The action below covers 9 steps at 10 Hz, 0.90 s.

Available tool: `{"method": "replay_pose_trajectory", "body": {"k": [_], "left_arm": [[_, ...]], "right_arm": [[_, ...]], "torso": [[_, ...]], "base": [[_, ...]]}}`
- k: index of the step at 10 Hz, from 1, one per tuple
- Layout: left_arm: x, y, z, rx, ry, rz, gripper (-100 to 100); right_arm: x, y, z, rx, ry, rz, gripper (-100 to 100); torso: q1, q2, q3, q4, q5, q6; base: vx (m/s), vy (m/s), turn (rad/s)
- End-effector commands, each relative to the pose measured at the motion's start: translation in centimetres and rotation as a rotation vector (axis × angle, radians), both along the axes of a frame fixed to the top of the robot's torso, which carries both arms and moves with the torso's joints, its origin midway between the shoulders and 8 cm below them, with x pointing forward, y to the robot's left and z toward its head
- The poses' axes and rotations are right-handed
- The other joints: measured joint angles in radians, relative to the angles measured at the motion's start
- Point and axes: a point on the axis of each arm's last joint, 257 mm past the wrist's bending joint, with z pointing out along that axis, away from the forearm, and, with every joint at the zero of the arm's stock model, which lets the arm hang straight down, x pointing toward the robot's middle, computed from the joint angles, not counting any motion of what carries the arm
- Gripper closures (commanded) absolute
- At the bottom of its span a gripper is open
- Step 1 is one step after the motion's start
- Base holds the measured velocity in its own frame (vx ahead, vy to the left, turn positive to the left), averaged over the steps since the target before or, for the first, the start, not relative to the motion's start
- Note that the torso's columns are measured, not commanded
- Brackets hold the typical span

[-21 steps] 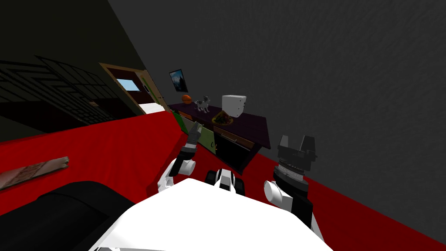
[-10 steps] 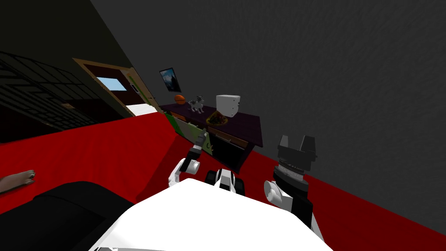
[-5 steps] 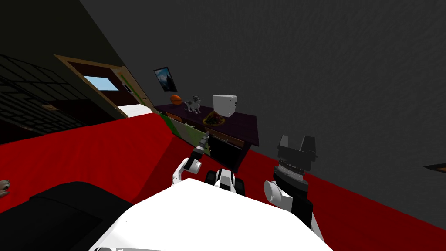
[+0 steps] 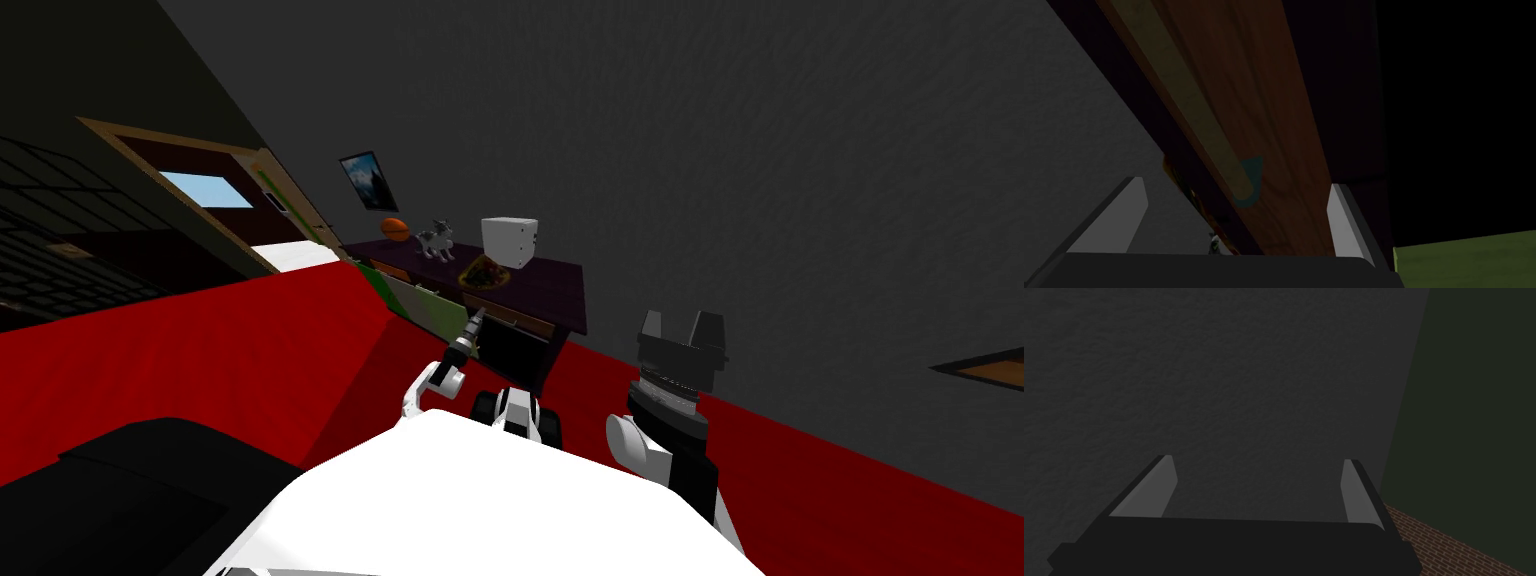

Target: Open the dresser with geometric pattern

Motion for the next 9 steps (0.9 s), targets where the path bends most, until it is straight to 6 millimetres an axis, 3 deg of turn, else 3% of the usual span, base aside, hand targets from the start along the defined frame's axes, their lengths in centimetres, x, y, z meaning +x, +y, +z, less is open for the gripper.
{"method": "replay_pose_trajectory", "body": {"k": [1, 3, 4, 5, 6, 7, 8, 9], "left_arm": [[0.0, -0.1, -1.0, 0.01, 0.021, -0.003, -100], [0.1, -0.1, -0.8, 0.011, 0.021, -0.003, -100], [0.1, -0.1, -0.7, 0.011, 0.022, -0.002, 100], [1.5, 1.9, -0.2, 0.048, -0.002, 0.03, 100], [2.4, 2.2, 0.2, 0.051, -0.014, 0.034, 100], [2.5, 2.3, -0.8, 0.052, 0.007, 0.036, 100], [3.7, 3.8, 0.4, 0.08, -0.027, 0.06, 100], [4.6, 4.6, 0.2, 0.083, -0.025, 0.076, 100]], "right_arm": [[0.0, 0.0, 0.0, 0.0, 0.0, 0.0, 0], [0.0, 0.0, 0.0, 0.0, 0.0, 0.0, 0], [0.0, 0.0, 0.0, 0.0, 0.0, 0.0, 0], [0.0, 0.0, 0.0, 0.0, 0.0, 0.0, 0], [0.0, 0.0, 0.0, 0.0, 0.0, 0.0, 0], [0.0, 0.0, 0.0, 0.0, 0.0, 0.0, 0], [0.0, 0.0, 0.0, 0.0, 0.0, 0.0, 0], [0.0, 0.0, 0.0, 0.0, 0.0, 0.0, 0]], "torso": [[0.0, 0.0, 0.0, 0.0, 0.0, 0.0], [-0.001, -0.004, -0.002, -0.001, 0.0, 0.0], [0.0, -0.001, -0.001, -0.001, 0.0, 0.0], [0.0, 0.002, 0.001, 0.0, 0.0, 0.0], [0.004, 0.003, 0.002, -0.001, 0.002, 0.001], [0.003, 0.003, 0.002, 0.002, 0.0, -0.001], [0.004, -0.003, -0.001, 0.0, 0.0, -0.004], [0.006, -0.001, -0.001, 0.001, 0.0, -0.004]], "base": [[0.006, -0.009, -0.009], [0.071, -0.023, -0.015], [0.008, -0.003, 0.002], [-0.138, 0.006, -0.214], [-0.191, 0.02, -0.15], [-0.096, 0.021, -0.022], [-0.153, 0.017, -0.215], [-0.154, 0.009, -0.141]]}}
